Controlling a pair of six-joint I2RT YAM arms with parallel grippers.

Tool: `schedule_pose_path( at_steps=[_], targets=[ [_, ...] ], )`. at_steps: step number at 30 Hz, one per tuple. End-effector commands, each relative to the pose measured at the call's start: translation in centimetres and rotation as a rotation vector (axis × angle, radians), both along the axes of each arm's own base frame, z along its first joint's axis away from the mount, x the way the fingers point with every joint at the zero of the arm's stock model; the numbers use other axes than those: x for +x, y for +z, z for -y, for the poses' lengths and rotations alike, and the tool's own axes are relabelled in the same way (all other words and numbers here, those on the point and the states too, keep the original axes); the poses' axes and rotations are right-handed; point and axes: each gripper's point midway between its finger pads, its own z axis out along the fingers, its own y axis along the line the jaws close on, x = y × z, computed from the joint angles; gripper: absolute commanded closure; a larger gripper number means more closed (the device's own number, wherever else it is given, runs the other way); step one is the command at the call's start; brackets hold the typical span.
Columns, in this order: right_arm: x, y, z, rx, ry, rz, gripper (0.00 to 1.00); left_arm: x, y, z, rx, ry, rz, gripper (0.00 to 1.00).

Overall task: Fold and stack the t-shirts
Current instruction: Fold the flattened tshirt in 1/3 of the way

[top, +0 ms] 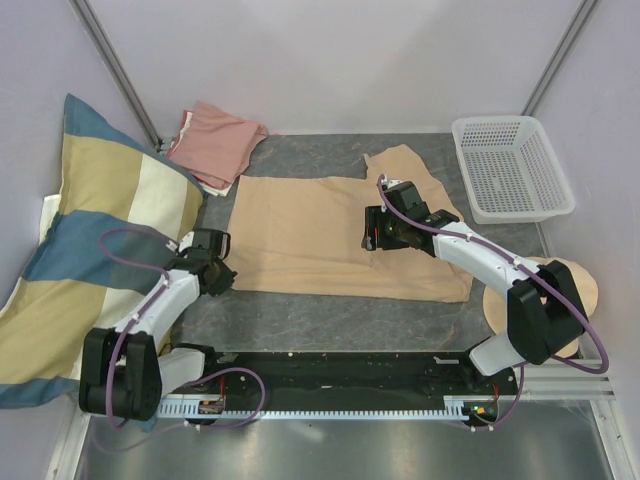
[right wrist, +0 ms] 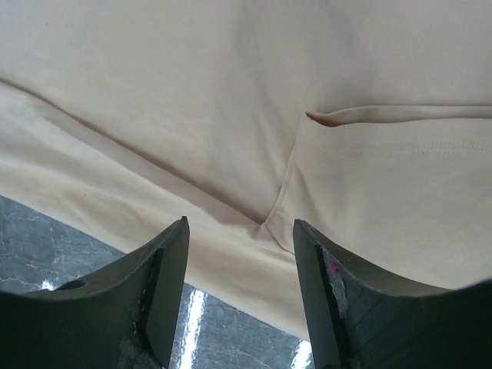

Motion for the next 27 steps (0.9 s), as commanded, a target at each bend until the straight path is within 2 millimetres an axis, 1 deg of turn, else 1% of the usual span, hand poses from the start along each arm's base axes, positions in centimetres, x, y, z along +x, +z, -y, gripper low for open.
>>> schedule_pose_path(
  at_steps=[1,3,4,5,7,9,12,14,15,16,17,18,19,20,23,25,27],
  targets=[
    [0.6,1.2,-0.4,0.025,-0.011,0.032,0.35,-3.1,0.1,-0.8,-0.003,0.112,-0.021,0.98],
    [0.6,1.1,-0.4,0.024,-0.010,0.029,0.35,-3.8,0.3,-1.0,-0.006,0.139,-0.012,0.98],
    [0.6,1.1,-0.4,0.025,-0.011,0.026,0.35,-4.6,0.2,-1.2,-0.005,0.150,-0.019,0.98],
    [0.6,1.0,-0.5,0.026,-0.008,0.024,0.35,-4.8,0.3,-1.2,-0.008,0.161,-0.012,0.98],
    [0.6,0.9,-0.7,0.028,-0.003,0.019,0.35,-5.7,0.0,-1.3,-0.012,0.166,-0.025,0.98],
    [0.8,0.8,-0.8,0.030,0.001,0.016,0.35,-5.6,0.4,-0.8,-0.041,0.158,-0.001,0.98],
    [0.8,0.9,-0.9,0.034,0.004,0.016,0.35,-5.6,0.7,-0.8,-0.044,0.163,0.003,0.98],
    [1.1,1.1,-0.1,0.005,-0.040,0.031,0.35,-5.6,0.7,-0.9,-0.038,0.166,0.002,0.98],
    [1.0,0.8,0.8,-0.030,-0.072,0.020,0.35,-5.6,0.6,-0.9,-0.033,0.166,-0.005,0.98],
    [1.0,1.1,1.6,-0.053,-0.120,0.025,0.35,-5.5,0.6,-1.0,-0.030,0.168,-0.005,0.98],
    [1.3,1.0,3.1,-0.108,-0.180,0.039,0.35,-5.5,0.7,-1.1,-0.020,0.166,-0.009,0.98],
    [0.7,0.6,4.3,-0.155,-0.219,0.024,0.35,-5.5,0.5,-1.2,-0.014,0.166,-0.017,0.98],
    [0.3,0.7,5.4,-0.182,-0.260,0.027,0.35,-5.3,0.7,-1.2,-0.011,0.164,-0.015,0.98],
    [-0.1,0.5,7.0,-0.232,-0.330,0.024,0.35,-5.2,0.6,-1.3,-0.002,0.160,-0.017,0.98],
    [-1.6,0.4,9.3,-0.290,-0.411,0.021,0.34,-4.8,0.8,-1.4,0.008,0.153,-0.009,0.98],
    [-2.6,0.3,10.2,-0.298,-0.437,0.017,0.34,-4.4,1.0,-1.5,0.010,0.152,0.004,0.98],
    [-3.3,0.2,10.2,-0.281,-0.444,0.008,0.34,-4.2,1.1,-1.5,0.016,0.144,0.007,0.98]
  ],
)
